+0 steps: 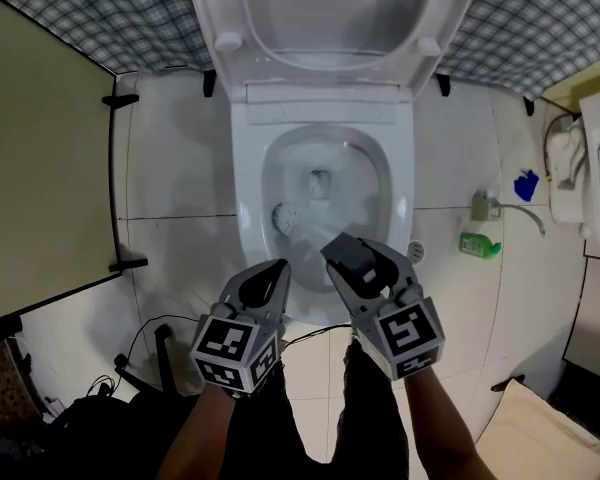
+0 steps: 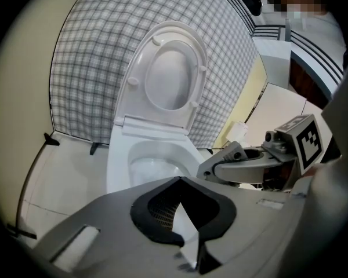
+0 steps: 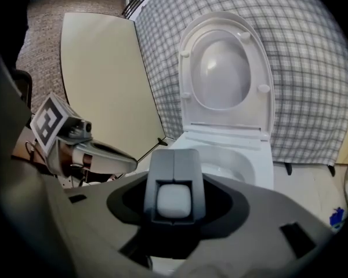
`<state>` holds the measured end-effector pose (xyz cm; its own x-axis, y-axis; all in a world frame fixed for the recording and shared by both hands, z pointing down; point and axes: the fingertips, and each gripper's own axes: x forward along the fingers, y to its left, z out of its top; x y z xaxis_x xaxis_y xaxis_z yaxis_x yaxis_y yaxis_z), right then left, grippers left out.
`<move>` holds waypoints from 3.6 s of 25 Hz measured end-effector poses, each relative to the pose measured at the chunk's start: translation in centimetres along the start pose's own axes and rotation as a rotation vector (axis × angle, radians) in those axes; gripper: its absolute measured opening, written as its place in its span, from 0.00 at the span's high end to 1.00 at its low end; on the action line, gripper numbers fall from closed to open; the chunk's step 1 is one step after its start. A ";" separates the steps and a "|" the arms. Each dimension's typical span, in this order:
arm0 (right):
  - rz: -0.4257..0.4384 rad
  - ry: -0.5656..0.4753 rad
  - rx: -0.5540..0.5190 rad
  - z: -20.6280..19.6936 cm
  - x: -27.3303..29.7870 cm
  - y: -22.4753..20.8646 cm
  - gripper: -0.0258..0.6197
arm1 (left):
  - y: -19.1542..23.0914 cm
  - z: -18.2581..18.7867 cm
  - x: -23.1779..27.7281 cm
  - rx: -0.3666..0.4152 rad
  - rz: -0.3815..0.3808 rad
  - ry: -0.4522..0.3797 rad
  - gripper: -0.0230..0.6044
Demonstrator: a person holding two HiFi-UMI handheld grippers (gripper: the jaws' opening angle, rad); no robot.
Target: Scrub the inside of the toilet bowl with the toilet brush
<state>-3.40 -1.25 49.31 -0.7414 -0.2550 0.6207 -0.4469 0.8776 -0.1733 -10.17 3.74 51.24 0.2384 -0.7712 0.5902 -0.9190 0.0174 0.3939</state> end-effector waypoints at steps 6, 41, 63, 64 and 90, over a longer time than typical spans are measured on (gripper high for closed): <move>-0.057 0.048 0.046 -1.7 1.2 -2.7 0.62 | 0.3 -0.5 -0.2 0.001 0.006 0.005 0.95; -0.009 0.180 0.018 -5.3 1.0 -4.9 0.63 | -0.2 -2.1 -0.4 -0.018 0.000 0.016 0.95; 0.193 0.299 -0.053 -4.1 -8.1 2.0 0.63 | -1.3 -1.5 0.3 -0.024 -0.030 0.002 0.95; 0.189 0.313 -0.058 -4.2 -8.3 1.8 0.63 | -1.3 -1.5 0.2 -0.024 -0.030 0.002 0.95; 0.039 0.430 -0.147 -6.8 -0.1 -6.9 0.63 | -1.0 -2.3 -0.8 -0.027 -0.027 -0.002 0.95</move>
<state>3.16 -4.50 55.57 -0.4671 -0.0561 0.8824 -0.3244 0.9393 -0.1119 -8.76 5.83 52.01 0.2623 -0.7731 0.5776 -0.9034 0.0138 0.4287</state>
